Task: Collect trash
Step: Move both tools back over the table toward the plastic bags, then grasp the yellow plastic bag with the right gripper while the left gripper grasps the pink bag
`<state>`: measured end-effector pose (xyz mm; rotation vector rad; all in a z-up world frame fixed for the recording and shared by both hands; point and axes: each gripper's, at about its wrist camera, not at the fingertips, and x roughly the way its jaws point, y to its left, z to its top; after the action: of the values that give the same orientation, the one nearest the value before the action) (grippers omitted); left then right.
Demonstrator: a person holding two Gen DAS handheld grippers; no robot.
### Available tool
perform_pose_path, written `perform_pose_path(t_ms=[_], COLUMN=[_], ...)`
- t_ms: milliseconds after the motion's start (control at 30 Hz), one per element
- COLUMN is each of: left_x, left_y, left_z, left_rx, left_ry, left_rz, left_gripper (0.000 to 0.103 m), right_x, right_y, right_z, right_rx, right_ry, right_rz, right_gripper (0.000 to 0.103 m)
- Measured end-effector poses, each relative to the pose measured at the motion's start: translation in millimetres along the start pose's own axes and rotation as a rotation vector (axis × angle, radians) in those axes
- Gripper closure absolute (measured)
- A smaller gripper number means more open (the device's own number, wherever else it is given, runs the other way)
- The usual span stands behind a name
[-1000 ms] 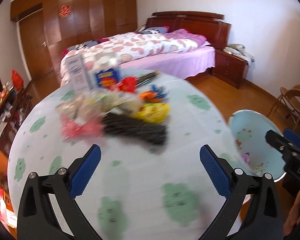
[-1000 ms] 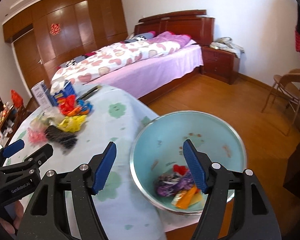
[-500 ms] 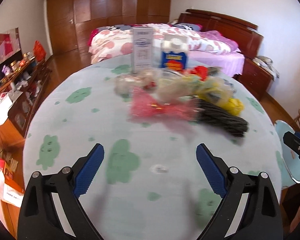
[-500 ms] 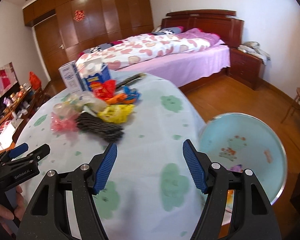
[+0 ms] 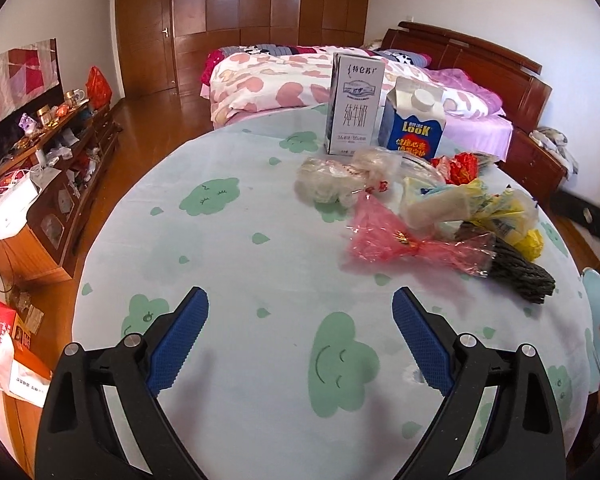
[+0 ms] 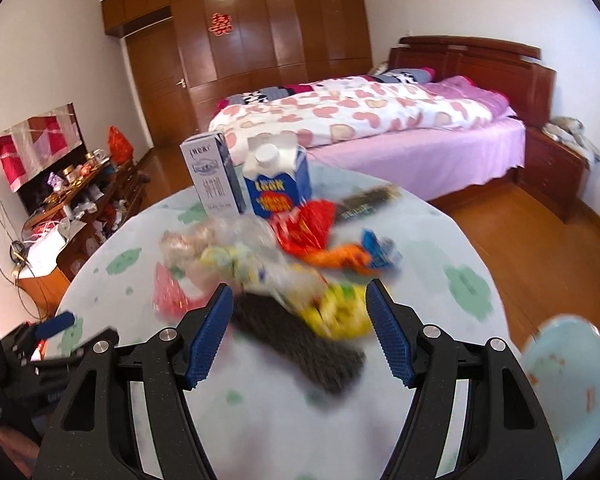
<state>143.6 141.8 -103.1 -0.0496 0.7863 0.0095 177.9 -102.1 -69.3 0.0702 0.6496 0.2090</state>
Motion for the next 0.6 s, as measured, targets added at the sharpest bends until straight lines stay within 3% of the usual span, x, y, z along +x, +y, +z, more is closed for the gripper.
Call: perform_pose_path(t_ms=[133,333,433,500,533,600], left_x=[4,8,9,10,10,12], left_y=[0,2,2,0,-1,-5], left_z=[4,11,11,13,14,17], left_rx=[0.017,0.024,0.024,0.026,0.029,0.034], left_ry=[-0.001,0.001,0.0,0.0,-0.001,-0.004], left_rz=[-0.014,-0.021,-0.022,-0.026,-0.029,-0.035], left_gripper=[0.012,0.012,0.012,0.012,0.012,0.012], right_x=[32,72,74,71,70,66], right_y=[9,23,23,22,22,21], right_z=[16,16,9,9,9,9], right_rx=[-0.051,-0.133,-0.134,-0.131,-0.132,-0.113], right_ry=[0.035,0.172,0.19,0.172,0.169,0.147], right_rz=[0.043,0.064,0.1,0.108,0.117,0.136], right_gripper=[0.034,0.034,0.06,0.067,0.078,0.079])
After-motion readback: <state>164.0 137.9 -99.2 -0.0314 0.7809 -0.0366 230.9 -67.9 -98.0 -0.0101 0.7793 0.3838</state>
